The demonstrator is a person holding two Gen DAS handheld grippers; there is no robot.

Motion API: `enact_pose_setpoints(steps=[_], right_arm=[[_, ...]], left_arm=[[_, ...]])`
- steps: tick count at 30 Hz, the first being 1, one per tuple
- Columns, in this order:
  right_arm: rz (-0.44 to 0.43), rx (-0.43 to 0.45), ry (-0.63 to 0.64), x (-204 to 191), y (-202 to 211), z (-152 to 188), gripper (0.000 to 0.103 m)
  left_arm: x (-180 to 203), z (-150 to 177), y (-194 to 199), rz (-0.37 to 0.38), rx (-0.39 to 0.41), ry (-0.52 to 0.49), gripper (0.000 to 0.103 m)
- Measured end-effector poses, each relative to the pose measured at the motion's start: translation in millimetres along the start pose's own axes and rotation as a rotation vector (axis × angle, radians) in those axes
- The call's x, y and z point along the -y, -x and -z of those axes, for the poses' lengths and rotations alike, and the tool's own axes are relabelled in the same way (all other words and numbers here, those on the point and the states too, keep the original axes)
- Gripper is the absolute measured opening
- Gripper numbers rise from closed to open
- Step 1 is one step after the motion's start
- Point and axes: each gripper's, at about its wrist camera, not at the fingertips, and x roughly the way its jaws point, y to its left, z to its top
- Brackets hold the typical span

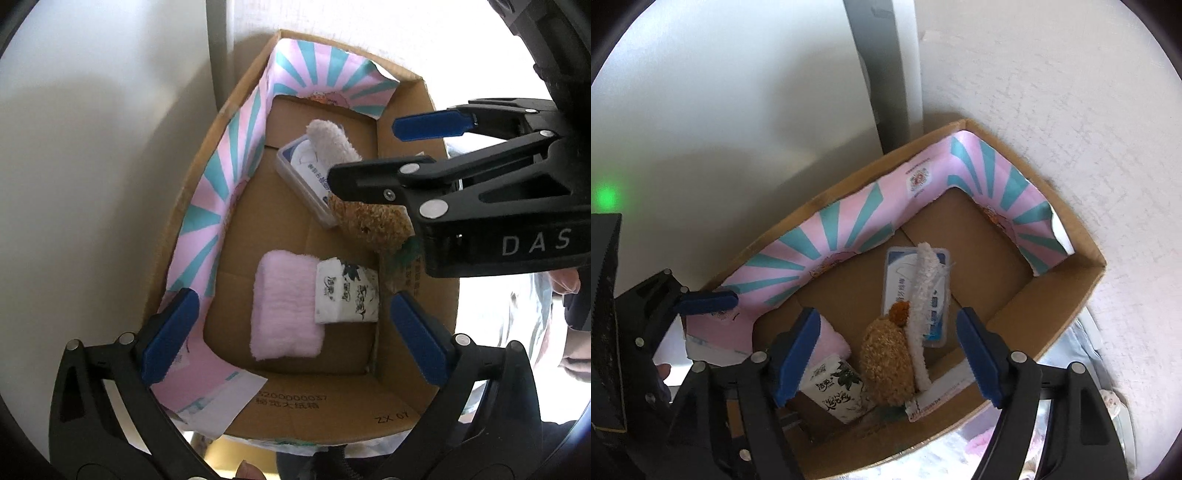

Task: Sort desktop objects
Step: 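Carry tissue pack and brush into the cardboard box and release both, then move both tools back over the bed items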

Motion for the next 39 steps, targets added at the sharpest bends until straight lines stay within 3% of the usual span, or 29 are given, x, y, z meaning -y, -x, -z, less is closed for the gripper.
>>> enact_pose_setpoints(steps=[1, 10, 19, 25, 34, 39], right_arm=[[0.002, -0.003, -0.005, -2.1, -6.2, -20.3, 0.072], [0.007, 0.019, -0.004, 2.2, 26.1, -6.0, 0.072], [0.066, 0.072, -0.038, 10.0, 62.7, 3.4, 0.072], [0.115, 0.131, -0.061, 17.5, 95.8, 18.0, 0.072], [0.117, 0.199, -0.158, 44.1, 136.6, 51.3, 0.072], [0.165, 0.248, -0.224, 65.1, 157.6, 85.7, 0.072]], left_arm=[[0.5, -0.1, -0.1, 0.002, -0.001, 0.0, 0.103], [12.9, -17.5, -2.4, 0.007, 0.012, -0.028, 0.103], [32.6, -18.1, 17.2, -0.019, 0.048, -0.083, 0.103], [46.2, -21.2, 37.3, -0.062, 0.093, -0.111, 0.103], [81.6, -30.0, 65.5, 0.013, 0.197, -0.212, 0.103], [108.1, -32.1, 73.7, -0.003, 0.236, -0.272, 0.103]])
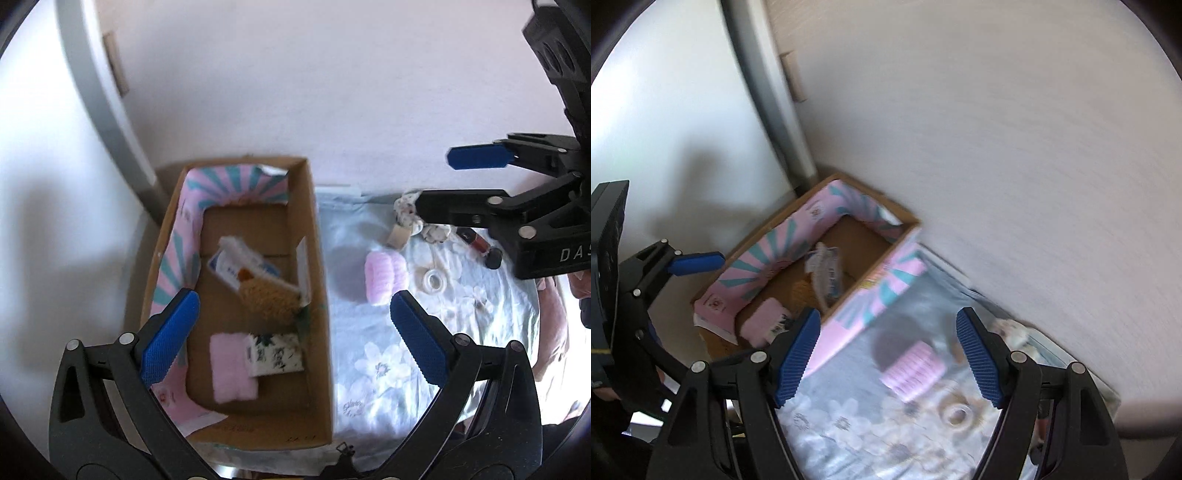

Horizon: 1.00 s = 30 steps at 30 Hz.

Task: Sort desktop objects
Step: 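Move both tools back over the bed items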

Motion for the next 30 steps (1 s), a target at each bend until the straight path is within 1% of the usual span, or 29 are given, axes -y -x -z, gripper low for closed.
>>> enact_pose_setpoints(steps=[4, 9, 15, 17, 24, 30], right_arm=[[0.04, 0.023, -0.049, 26.7, 17.0, 21.2, 0.072], [0.089, 0.034, -0.123, 64.1, 35.5, 47.4, 0.072], [0.16, 0.072, -0.208, 107.7, 64.1, 85.9, 0.072], [0.184, 0.077, -0.228, 119.1, 68.1, 98.6, 0.072], [0.228, 0.072, -0.292, 152.8, 64.1, 155.5, 0.072], [0.242, 0.031, -0.317, 169.3, 33.2, 195.2, 0.072]], left_arm=[[20.3, -6.0, -3.2, 0.026, 0.008, -0.021, 0.103], [44.0, -8.4, -8.1, 0.032, 0.015, -0.043, 0.103], [62.2, -6.6, -12.6, 0.036, 0.015, -0.048, 0.103], [68.1, -4.8, -17.0, 0.034, 0.009, -0.051, 0.103], [99.5, 6.4, -42.7, 0.026, -0.026, -0.068, 0.103], [126.0, 15.3, -85.7, 0.007, -0.071, -0.062, 0.103]])
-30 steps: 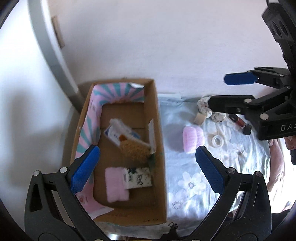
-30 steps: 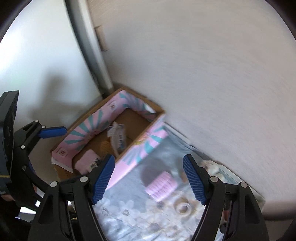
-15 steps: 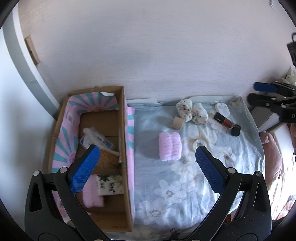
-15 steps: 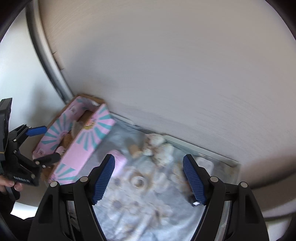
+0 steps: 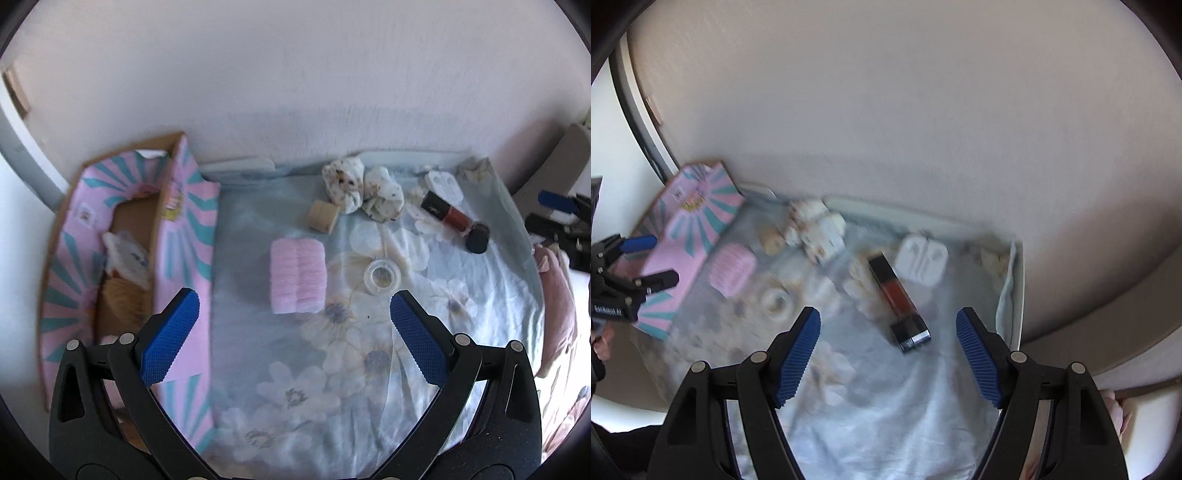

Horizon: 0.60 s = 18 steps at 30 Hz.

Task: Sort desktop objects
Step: 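Move both tools back over the bed items, then grasp the pink hair tie with left tool while right tool grasps the black cap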

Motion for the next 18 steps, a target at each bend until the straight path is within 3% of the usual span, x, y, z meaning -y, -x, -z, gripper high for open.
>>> enact_pose_setpoints(steps=[9, 18], right_arm=[[0.013, -0.008, 0.001, 12.8, -47.9, 33.6, 0.072], [0.024, 0.002, 0.088, 9.7, -70.0, 31.3, 0.072]], left_arm=[[14.0, -1.2, -55.9, -0.06, -0.016, -0.015, 0.103], [5.7, 0.2, -88.3, -0.075, -0.048, 0.005, 0.097]])
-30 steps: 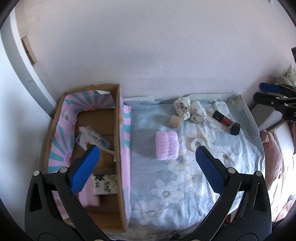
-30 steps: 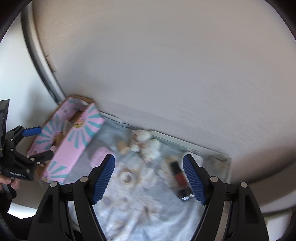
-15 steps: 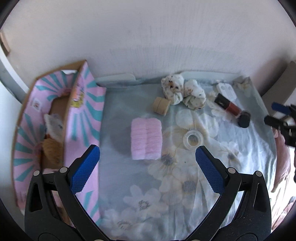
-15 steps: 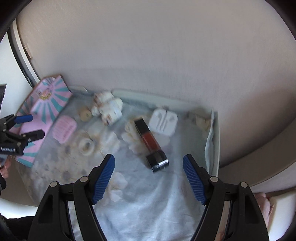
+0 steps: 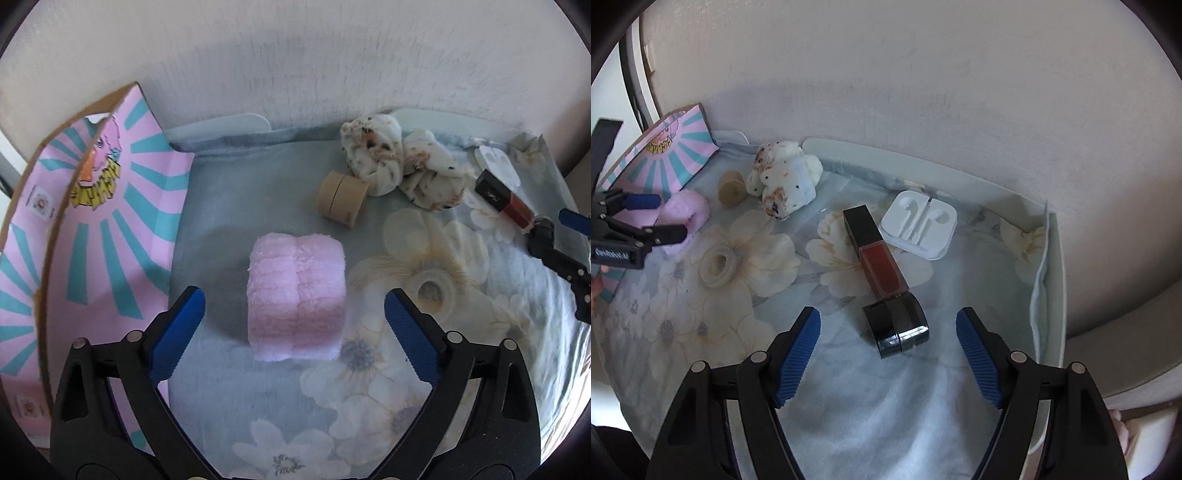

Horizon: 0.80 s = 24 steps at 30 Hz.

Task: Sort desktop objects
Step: 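Grasp the pink hair tie with left tool while right tool grasps the black cap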

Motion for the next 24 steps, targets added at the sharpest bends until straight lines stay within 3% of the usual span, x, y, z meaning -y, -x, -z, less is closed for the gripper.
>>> enact_pose_setpoints(steps=[3, 4, 5, 7, 8, 10, 17, 24], right_arm=[[0.006, 0.0, 0.018, -1.5, -5.0, 0.8, 0.072], [0.007, 0.002, 0.022, -1.6, -5.8, 1.3, 0.072], [0.006, 0.007, 0.023, -0.6, -5.6, 2.0, 0.072], [-0.01, 0.013, 0.019, 2.4, -6.4, 2.6, 0.054], [-0.014, 0.005, 0.016, 4.1, -7.5, 2.7, 0.05], [-0.014, -0.011, 0.012, 5.3, -10.9, 3.8, 0.036], [-0.02, 0.005, 0.026, 0.3, -1.9, 9.9, 0.034], [-0.027, 0.007, 0.003, -2.9, 18.0, 9.1, 0.029]], left_arm=[[-1.6, 0.8, -4.1, -0.001, -0.001, 0.0, 0.095], [-2.6, 1.4, -5.6, 0.003, -0.006, 0.004, 0.09], [-3.4, 2.0, -7.0, 0.008, -0.011, 0.007, 0.077], [-5.0, 3.4, -11.7, 0.022, -0.036, 0.013, 0.061], [-6.2, 4.2, -13.9, 0.033, -0.047, 0.019, 0.05], [-10.2, 6.4, -14.7, 0.055, -0.048, 0.037, 0.044], [-19.4, 9.3, -4.7, 0.07, -0.037, 0.051, 0.041], [-27.8, 5.1, 34.6, 0.085, -0.001, 0.058, 0.041]])
